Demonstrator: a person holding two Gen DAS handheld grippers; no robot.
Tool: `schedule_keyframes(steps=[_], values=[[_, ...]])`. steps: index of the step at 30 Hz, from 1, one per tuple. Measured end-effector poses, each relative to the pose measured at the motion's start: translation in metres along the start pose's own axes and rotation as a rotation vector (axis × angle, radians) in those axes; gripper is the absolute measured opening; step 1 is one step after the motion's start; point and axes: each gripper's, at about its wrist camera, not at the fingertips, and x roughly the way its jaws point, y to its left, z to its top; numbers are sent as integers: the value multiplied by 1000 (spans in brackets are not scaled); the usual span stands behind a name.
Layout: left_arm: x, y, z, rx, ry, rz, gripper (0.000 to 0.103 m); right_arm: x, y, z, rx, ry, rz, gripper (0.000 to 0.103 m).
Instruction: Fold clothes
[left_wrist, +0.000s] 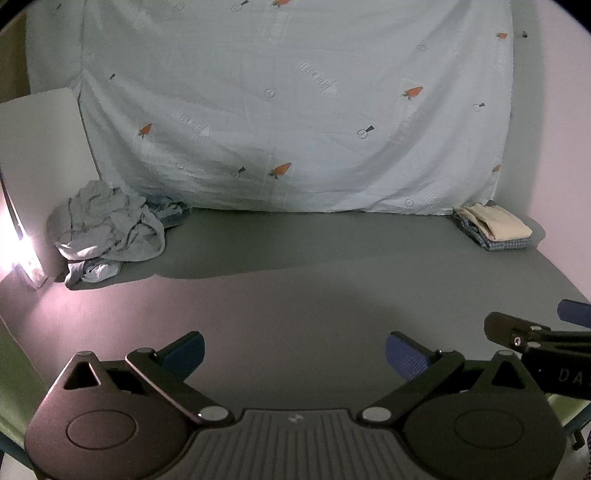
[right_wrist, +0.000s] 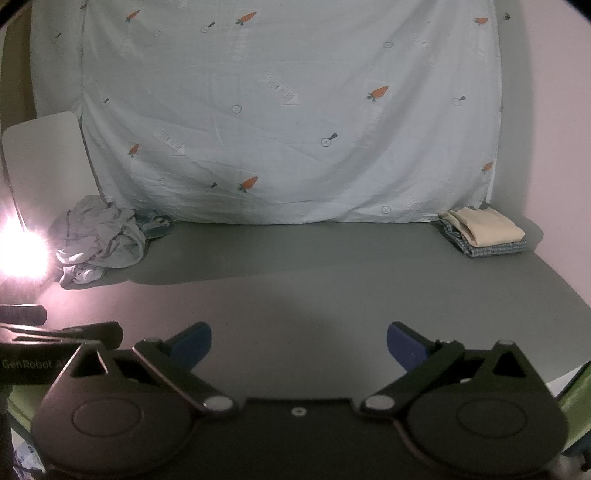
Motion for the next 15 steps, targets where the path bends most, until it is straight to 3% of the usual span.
schedule_keyframes(steps=[9,11,15], values=[[16,-1,8,-23,9,-23,103,7,-5,1,-7,-11,-7,103],[25,1,11,-47,16,-51,103,10,-15,3,26,-39,-8,103],[55,6,21,-179,46,-187,103,22,-41,9,135,-103,0,103]])
